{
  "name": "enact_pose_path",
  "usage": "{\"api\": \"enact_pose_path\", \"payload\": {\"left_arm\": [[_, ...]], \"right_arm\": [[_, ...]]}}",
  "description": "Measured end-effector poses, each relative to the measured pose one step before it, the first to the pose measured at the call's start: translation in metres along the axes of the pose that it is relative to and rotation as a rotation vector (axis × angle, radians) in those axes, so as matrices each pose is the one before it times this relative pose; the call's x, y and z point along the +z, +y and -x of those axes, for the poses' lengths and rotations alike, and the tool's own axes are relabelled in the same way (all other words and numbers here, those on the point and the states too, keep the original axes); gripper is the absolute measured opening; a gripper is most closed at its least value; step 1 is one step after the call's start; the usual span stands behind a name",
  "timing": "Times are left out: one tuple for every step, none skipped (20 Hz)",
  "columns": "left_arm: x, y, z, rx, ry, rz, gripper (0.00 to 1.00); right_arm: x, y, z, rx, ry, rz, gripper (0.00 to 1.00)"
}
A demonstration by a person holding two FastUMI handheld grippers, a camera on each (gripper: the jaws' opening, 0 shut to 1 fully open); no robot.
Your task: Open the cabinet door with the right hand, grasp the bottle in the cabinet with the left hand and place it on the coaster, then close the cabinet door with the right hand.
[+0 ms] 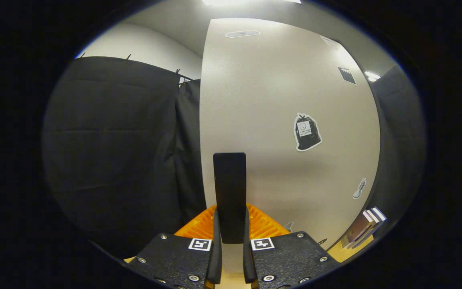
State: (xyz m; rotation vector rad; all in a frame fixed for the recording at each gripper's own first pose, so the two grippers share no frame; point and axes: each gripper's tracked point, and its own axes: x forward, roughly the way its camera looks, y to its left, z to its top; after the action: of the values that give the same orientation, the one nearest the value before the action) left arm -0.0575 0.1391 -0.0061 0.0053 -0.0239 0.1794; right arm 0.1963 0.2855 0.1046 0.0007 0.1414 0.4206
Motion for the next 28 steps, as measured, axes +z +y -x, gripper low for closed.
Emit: {"api": "enact_pose_path", "payload": {"left_arm": [[0.00216, -0.00923, -0.00292, -0.01657, -0.00348, 0.00003, 0.92], [0.00235, -0.00874, -0.00008, -0.01620, -0.00350, 0.00116, 0.92], [0.00256, -0.00902, -0.00260, -0.01660, -0.00049, 0.00219, 0.88], [0.00068, -0.00854, -0.00104, -0.01614, -0.00076, 0.00190, 0.92], [0.00110, -0.01060, 0.00034, -0.01692, -0.00299, -0.00076, 0.92], [0.00287, -0.00749, 0.00020, -0.00970, -0.00415, -0.00460, 0.92], [-0.00020, -0.00610, 0.00143, -0.00665, 0.00012, -0.00378, 0.92], [0.00022, -0.00752, -0.00026, -0.00966, 0.00114, 0.00286, 0.93], [0.00150, -0.00966, -0.00116, -0.01180, -0.00022, 0.00592, 0.92], [0.00092, -0.00870, -0.00176, -0.01163, -0.00015, 0.00341, 0.88], [-0.00083, -0.00783, -0.00069, -0.01025, 0.00160, -0.00070, 0.89], [0.00020, -0.00705, -0.00165, -0.00895, 0.00013, -0.00208, 0.88], [0.00016, -0.00606, -0.00073, -0.00902, -0.00066, -0.00065, 0.88], [0.00133, -0.00584, -0.00209, -0.00823, -0.00042, 0.00139, 0.88], [0.00108, -0.00669, -0.00132, -0.00875, -0.00165, 0.00213, 0.88], [0.00136, -0.00658, -0.00254, -0.00940, -0.00205, 0.00221, 0.88], [0.00071, -0.00701, -0.00260, -0.00849, -0.00148, 0.00031, 0.92], [0.00066, -0.00815, -0.00146, -0.00974, -0.00160, -0.00017, 0.92], [0.00107, -0.00683, -0.00197, -0.01005, -0.00121, 0.00013, 0.92], [0.00256, -0.00635, -0.00328, -0.01133, -0.00165, 0.00076, 0.92], [-0.00002, -0.00608, 0.00030, -0.01067, -0.00204, 0.00086, 0.93], [0.00148, -0.00696, -0.00185, -0.01047, -0.00313, 0.00077, 0.92], [0.00077, -0.00746, -0.00196, -0.00945, -0.00247, 0.00081, 0.92], [0.00031, -0.00601, -0.00404, -0.00772, -0.00140, 0.00075, 0.92], [-0.00054, -0.00694, -0.00342, -0.00986, -0.00111, 0.00272, 0.93], [-0.00014, -0.00828, -0.00171, -0.01129, 0.00269, 0.00227, 0.93], [-0.00107, -0.00513, -0.00378, -0.00909, 0.00260, 0.00149, 0.92], [0.00068, -0.00627, -0.00302, -0.01026, -0.00023, 0.00066, 0.92]], "right_arm": [[-0.00067, -0.00268, 0.00725, 0.01181, 0.00098, -0.00460, 0.21], [-0.00158, -0.00190, 0.00418, 0.01146, -0.00011, -0.00158, 0.22], [-0.00135, -0.00071, 0.00549, 0.01061, 0.00056, 0.00008, 0.22], [-0.00003, -0.00116, 0.00521, 0.01003, 0.00104, -0.00082, 0.22], [0.00001, -0.00212, 0.00623, 0.00946, 0.00063, -0.00456, 0.22], [-0.00101, -0.00132, 0.00886, 0.00958, 0.00154, -0.00403, 0.21], [-0.00035, -0.00139, 0.00778, 0.00834, 0.00017, -0.00239, 0.21], [-0.00137, -0.00373, 0.00681, 0.00767, 0.00120, -0.00163, 0.21], [-0.00022, -0.00296, 0.00594, 0.00757, -0.00025, -0.00128, 0.22], [0.00002, -0.00252, 0.00687, 0.00662, -0.00091, -0.00230, 0.22], [-0.00045, -0.00242, 0.00648, 0.00693, 0.00109, -0.00168, 0.22], [-0.00074, -0.00212, 0.00708, 0.00605, -0.00053, -0.00422, 0.21], [-0.00120, -0.00187, 0.00606, 0.00520, 0.00127, -0.00280, 0.22], [0.00035, -0.00309, 0.00750, 0.00284, 0.00029, -0.00244, 0.21], [-0.00011, -0.00267, 0.00776, 0.00164, -0.00010, -0.00139, 0.21], [0.00012, -0.00312, 0.00760, -0.00021, -0.00033, -0.00197, 0.22], [0.00043, -0.00377, 0.00583, -0.00018, -0.00013, -0.00094, 0.22], [-0.00015, -0.00400, 0.00648, 0.00054, 0.00091, -0.00105, 0.21], [-0.00093, -0.00369, 0.00658, 0.00082, 0.00201, -0.00336, 0.21], [-0.00011, -0.00427, 0.00691, -0.00016, 0.00348, -0.00448, 0.21], [0.00040, -0.00499, 0.00605, -0.00139, 0.00191, -0.00508, 0.21], [0.00003, -0.00443, 0.00638, -0.00116, 0.00204, 0.00087, 0.21], [-0.00051, -0.00364, 0.00640, -0.00314, -0.00293, 0.00205, 0.21], [0.00129, -0.00403, 0.00658, -0.00298, -0.00264, 0.00405, 0.21], [-0.00061, -0.00476, 0.00560, -0.00494, -0.00371, -0.00062, 0.22], [-0.00034, -0.00531, 0.00631, -0.00668, -0.00180, -0.00589, 0.21], [0.00049, -0.00510, 0.00524, -0.00785, -0.00292, -0.00714, 0.21], [0.00014, -0.00614, 0.00656, -0.00836, -0.00294, -0.00415, 0.21]]}}
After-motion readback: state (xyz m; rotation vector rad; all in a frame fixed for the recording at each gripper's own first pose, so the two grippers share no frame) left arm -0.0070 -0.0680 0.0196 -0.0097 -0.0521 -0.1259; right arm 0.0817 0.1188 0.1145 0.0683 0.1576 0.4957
